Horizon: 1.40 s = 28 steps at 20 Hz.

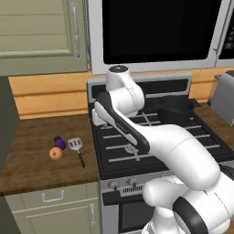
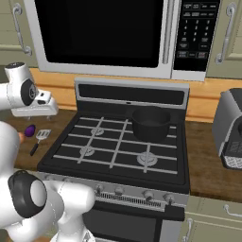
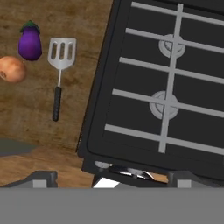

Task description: Put the onion and eggplant in the pot. Retrieve the spatula and lightly stir the vegetables in the pot.

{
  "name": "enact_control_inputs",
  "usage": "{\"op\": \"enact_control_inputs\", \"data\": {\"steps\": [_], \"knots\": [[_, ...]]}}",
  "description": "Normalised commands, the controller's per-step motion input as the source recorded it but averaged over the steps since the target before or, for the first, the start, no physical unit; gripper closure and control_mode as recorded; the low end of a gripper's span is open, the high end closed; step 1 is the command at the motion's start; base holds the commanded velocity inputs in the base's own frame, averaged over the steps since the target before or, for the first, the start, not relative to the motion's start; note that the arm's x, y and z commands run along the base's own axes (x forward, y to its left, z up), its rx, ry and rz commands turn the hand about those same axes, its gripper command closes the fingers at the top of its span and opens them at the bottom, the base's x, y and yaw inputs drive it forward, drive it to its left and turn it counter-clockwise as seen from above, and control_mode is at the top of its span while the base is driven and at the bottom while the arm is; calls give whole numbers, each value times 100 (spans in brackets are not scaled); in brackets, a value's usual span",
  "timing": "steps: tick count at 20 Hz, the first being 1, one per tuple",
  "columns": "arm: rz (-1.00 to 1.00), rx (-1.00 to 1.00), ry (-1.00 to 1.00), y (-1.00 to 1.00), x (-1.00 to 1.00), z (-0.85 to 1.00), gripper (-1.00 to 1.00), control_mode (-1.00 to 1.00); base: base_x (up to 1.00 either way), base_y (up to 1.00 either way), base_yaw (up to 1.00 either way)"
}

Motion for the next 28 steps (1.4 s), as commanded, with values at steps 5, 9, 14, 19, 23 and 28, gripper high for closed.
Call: {"op": "enact_control_inputs", "data": {"steps": [5,9,14,19,23,28], "knots": [[1,-2,0,10,0,-2,-100,-100,0,0,0],[1,-1,0,11,0,-9,-100,-100,0,0,0],[2,0,0,11,0,-11,-100,-100,0,0,0],[3,-1,3,11,0,-3,-100,-100,0,0,0],[2,0,4,33,0,-14,-100,-100,0,0,0],[7,0,1,68,0,-37,-100,-100,0,0,0]]}}
